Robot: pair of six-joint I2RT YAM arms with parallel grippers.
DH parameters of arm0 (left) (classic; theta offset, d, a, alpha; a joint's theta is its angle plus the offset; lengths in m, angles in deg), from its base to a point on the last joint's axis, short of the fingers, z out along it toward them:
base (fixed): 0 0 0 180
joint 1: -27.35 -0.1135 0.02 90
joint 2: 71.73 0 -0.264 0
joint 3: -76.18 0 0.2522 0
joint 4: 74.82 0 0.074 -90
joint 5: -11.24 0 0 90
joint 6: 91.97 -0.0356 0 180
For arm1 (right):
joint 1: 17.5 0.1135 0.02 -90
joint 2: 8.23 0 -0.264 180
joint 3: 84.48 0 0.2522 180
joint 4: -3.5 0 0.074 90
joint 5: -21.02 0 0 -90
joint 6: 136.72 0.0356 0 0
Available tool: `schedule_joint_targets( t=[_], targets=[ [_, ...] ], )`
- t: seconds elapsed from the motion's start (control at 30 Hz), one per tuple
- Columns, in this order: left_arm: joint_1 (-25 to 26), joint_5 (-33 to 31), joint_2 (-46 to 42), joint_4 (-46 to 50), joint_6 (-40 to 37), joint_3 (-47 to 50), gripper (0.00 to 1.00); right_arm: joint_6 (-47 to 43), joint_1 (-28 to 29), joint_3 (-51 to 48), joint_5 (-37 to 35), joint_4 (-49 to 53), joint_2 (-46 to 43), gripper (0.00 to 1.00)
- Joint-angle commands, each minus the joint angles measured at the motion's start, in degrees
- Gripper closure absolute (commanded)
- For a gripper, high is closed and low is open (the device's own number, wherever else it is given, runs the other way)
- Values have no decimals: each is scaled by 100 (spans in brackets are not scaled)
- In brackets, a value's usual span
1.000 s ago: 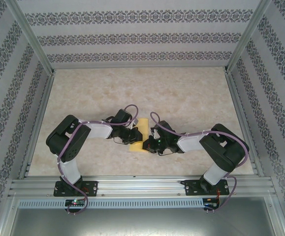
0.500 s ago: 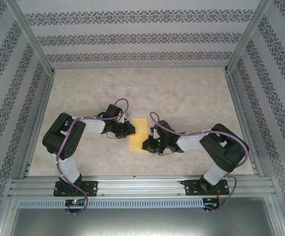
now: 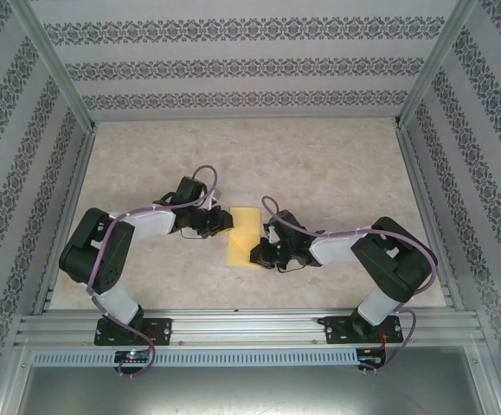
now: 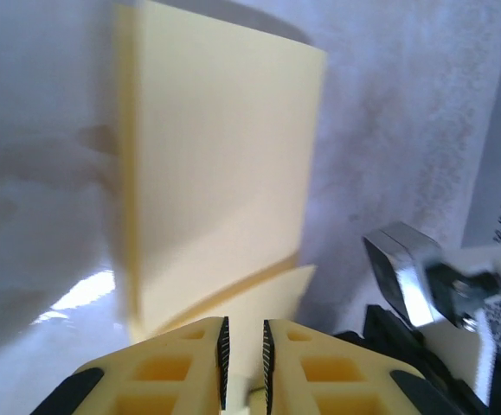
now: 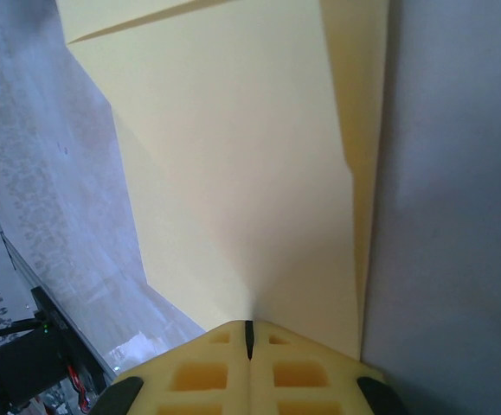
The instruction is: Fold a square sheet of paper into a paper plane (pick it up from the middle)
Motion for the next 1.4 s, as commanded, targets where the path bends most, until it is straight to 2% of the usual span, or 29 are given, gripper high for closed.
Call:
schedule_joint_targets(
  t=[0.0, 0.13, 0.23, 0.5, 0.77, 0.93, 1.13, 1.37],
  targets=[
    [251, 238, -27, -48, -43, 61, 79, -91, 58, -44, -350, 707, 133, 100],
    [318, 311, 377, -329, 30, 107, 81, -96, 62, 23, -339, 724, 106, 100],
    [315, 108, 631, -171, -10, 17, 83, -96, 46, 100, -305, 768, 9, 100],
    [312, -71, 852, 70, -97, 17, 86, -456, 16, 977, -98, 1286, -259, 100],
    [320, -82, 863, 223, -174, -103, 86, -493, -60, 1428, -179, 1276, 540, 100],
    [305, -95, 974, 272, -199, -102, 87, -411, -81, 1181, -73, 1096, 961, 100],
    [286, -185, 1033, 403, -234, -103, 90, -345, -144, 847, 177, 927, 461, 98],
    [232, -240, 1035, 458, -267, -78, 90, 18, -179, -202, 98, 654, -301, 95]
  ],
)
